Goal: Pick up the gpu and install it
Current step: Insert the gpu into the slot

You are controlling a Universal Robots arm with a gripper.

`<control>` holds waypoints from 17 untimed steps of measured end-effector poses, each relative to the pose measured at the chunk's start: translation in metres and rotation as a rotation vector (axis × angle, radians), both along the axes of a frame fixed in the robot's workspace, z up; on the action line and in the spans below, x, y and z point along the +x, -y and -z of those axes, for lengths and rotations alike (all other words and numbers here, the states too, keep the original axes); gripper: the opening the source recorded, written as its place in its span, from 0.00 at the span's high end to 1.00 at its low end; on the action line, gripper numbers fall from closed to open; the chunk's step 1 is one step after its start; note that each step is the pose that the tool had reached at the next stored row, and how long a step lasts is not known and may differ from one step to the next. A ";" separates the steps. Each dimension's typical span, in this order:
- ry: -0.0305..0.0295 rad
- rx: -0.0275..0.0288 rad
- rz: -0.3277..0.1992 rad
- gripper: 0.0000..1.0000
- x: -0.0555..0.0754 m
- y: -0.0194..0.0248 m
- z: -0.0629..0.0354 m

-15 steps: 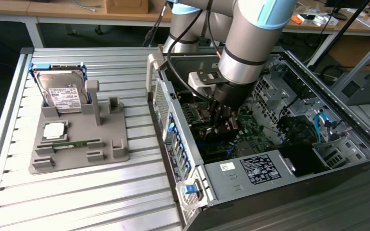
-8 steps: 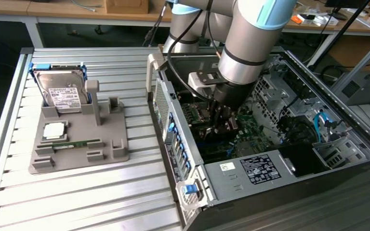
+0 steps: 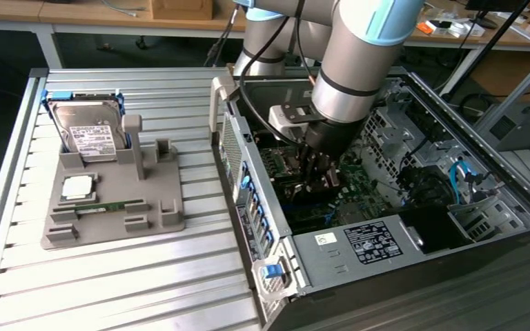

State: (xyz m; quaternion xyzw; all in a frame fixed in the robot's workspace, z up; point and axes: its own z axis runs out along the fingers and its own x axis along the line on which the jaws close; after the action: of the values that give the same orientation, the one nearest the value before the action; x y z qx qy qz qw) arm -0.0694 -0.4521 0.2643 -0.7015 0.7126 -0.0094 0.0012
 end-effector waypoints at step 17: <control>0.0001 -0.0011 0.000 0.73 0.000 -0.0001 0.0010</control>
State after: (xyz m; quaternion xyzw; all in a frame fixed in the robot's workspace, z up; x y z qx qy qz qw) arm -0.0694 -0.4521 0.2633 -0.7015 0.7126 -0.0098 0.0008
